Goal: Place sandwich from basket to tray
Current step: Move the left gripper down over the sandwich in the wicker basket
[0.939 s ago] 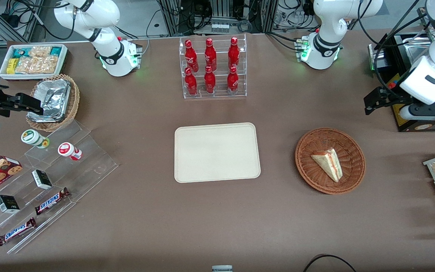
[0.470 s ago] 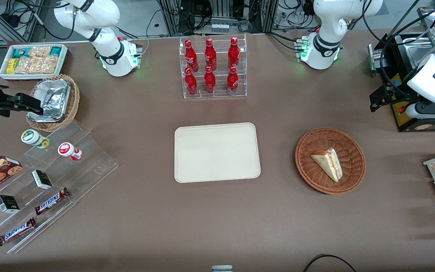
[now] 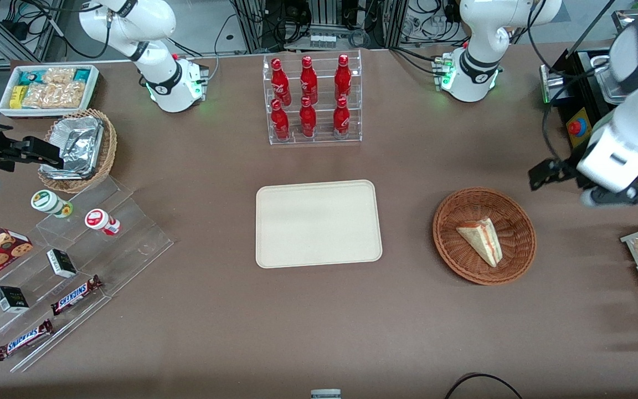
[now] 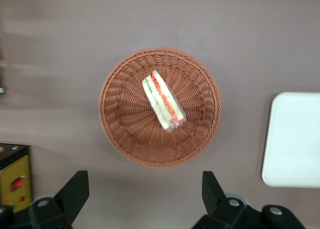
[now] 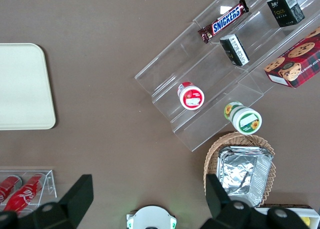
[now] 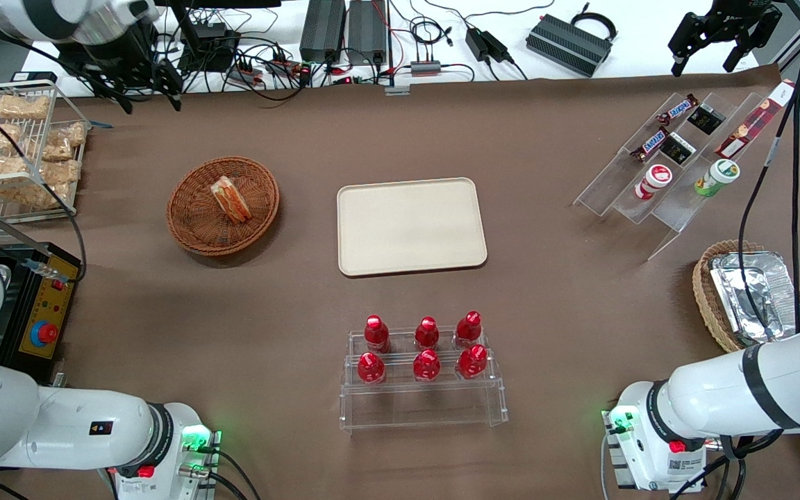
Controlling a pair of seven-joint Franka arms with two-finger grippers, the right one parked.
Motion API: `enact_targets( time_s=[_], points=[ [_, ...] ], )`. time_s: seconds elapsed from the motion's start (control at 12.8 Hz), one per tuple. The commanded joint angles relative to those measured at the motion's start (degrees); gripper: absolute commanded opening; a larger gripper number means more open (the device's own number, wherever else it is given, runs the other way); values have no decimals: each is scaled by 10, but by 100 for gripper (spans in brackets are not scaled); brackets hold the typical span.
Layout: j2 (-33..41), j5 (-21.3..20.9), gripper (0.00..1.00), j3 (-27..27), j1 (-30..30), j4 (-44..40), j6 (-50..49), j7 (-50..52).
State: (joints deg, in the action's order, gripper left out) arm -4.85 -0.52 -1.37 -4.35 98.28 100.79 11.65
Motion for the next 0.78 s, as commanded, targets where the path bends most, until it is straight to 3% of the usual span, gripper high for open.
enact_targets(
  time_s=[0.0,0.47,0.7],
  points=[
    [-14,-4,100,4,-11,56,78,49],
    [-46,2,100,2,-39,156,262,229],
    [-59,-11,100,2,-48,192,294,244]
  ],
)
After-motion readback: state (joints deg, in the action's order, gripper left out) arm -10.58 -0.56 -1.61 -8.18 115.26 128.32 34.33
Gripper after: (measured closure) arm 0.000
